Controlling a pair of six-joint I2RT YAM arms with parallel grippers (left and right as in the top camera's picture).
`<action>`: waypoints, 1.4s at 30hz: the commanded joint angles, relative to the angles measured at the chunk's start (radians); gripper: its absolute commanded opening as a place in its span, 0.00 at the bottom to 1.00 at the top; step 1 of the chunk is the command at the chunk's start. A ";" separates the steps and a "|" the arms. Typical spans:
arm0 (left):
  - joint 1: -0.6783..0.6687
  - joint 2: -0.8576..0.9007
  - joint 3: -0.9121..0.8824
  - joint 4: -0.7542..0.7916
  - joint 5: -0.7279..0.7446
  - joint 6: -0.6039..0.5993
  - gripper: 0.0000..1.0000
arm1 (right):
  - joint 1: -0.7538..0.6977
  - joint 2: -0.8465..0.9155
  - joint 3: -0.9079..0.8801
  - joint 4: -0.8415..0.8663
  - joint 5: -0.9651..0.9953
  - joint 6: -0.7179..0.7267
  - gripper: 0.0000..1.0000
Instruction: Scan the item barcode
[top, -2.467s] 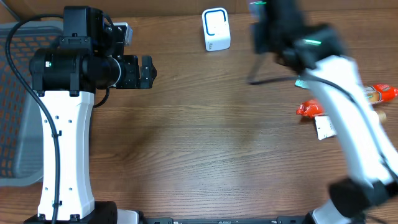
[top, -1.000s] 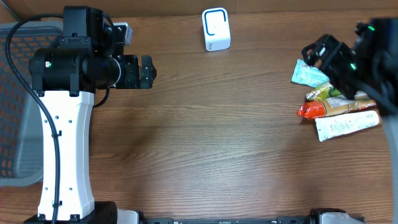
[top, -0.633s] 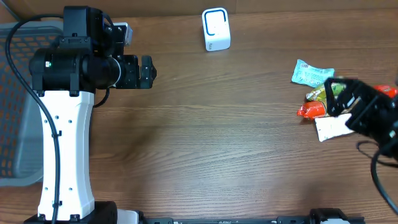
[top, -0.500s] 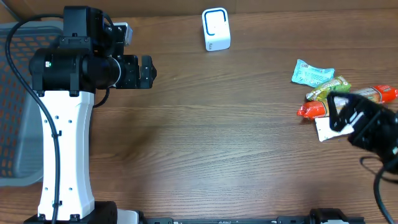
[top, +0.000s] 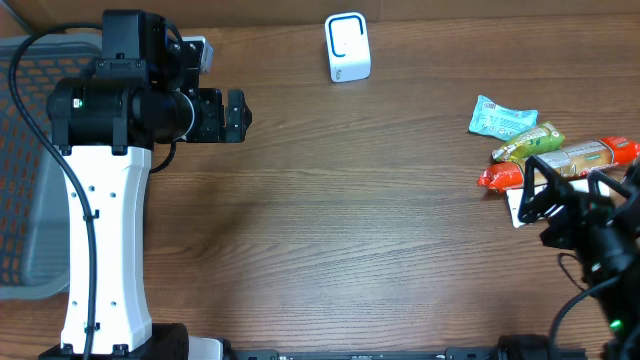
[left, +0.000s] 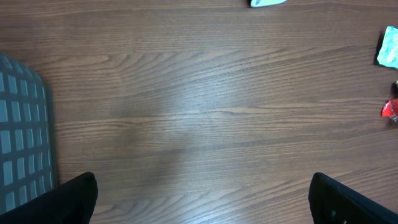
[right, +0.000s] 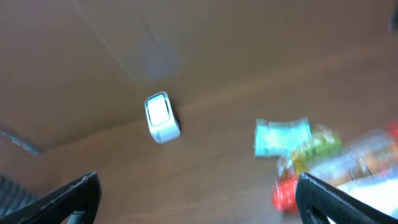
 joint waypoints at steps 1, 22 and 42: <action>-0.002 0.000 0.002 0.003 0.000 0.023 0.99 | 0.023 -0.147 -0.240 0.178 0.013 -0.090 1.00; -0.002 0.000 0.002 0.003 0.000 0.023 1.00 | 0.087 -0.543 -1.093 0.921 0.012 -0.166 1.00; -0.002 0.000 0.002 0.003 0.000 0.023 0.99 | 0.090 -0.624 -1.123 0.797 -0.021 -0.162 1.00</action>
